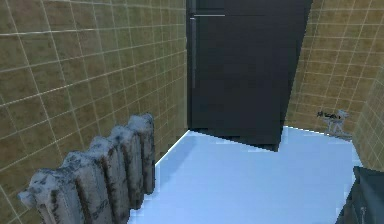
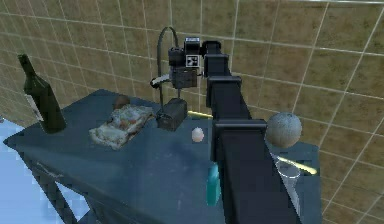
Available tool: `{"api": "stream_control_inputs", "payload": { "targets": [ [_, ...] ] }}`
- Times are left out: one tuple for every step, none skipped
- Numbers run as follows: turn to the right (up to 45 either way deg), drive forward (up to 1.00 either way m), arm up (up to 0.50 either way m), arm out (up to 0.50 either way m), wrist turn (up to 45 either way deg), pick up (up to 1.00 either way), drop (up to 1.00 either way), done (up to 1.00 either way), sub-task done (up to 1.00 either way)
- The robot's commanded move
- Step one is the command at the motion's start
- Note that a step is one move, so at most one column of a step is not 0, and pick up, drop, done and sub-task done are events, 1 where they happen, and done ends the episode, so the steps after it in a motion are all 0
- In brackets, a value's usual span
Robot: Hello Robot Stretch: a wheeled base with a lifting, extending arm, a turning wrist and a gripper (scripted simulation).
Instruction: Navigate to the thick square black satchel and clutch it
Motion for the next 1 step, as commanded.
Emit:
{"api": "stream_control_inputs", "payload": {
  "targets": [
    [0.0,0.00,0.00,0.00,0.0,0.00,0.00,1.00,0.00]
  ]
}}
